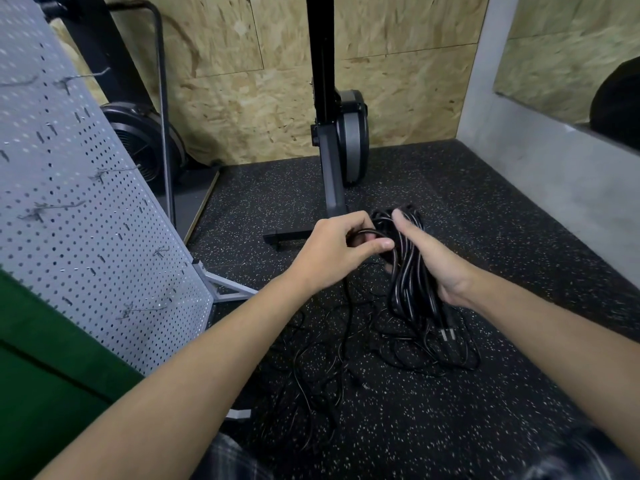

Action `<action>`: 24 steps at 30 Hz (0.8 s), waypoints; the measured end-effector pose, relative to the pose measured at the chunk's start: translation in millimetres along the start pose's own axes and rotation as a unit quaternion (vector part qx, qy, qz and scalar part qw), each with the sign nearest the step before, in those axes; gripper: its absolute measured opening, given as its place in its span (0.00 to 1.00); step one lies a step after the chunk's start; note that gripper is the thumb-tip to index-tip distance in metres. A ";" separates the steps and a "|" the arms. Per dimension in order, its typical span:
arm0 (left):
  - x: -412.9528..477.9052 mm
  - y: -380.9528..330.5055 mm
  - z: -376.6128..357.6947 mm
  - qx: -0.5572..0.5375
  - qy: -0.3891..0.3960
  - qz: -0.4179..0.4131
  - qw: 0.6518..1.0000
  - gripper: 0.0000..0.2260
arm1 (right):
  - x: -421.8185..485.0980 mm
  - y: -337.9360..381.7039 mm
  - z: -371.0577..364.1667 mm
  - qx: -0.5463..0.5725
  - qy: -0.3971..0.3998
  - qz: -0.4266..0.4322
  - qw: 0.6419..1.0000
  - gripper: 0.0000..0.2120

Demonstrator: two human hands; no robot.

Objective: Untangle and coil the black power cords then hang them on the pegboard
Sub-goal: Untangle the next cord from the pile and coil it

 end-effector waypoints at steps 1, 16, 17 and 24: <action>-0.5 0.7 0.9 -0.001 -0.012 0.003 1.000 0.15 | -1.2 2.0 -3.1 0.011 0.007 0.000 1.000 0.38; -2.3 18.5 13.3 -0.031 -0.086 0.050 0.995 0.20 | 0.4 5.0 -4.3 -0.004 -0.052 -0.008 0.999 0.13; -1.8 31.0 10.0 -0.034 -0.068 0.072 0.994 0.20 | -0.1 6.3 -2.2 0.008 -0.054 -0.005 0.999 0.16; -11.8 78.6 -39.2 -0.005 0.168 0.166 0.972 0.14 | -3.7 21.9 2.3 0.145 -0.038 0.020 0.988 0.19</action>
Point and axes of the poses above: each hand's wrist, its own x-axis towards the middle knuckle, its own z-axis out of the back of the hand, y = z × x, the point moved 9 cm from there along x, towards the middle knuckle, and after that the axes turned 12 degrees about z, right-handed, at the moved point
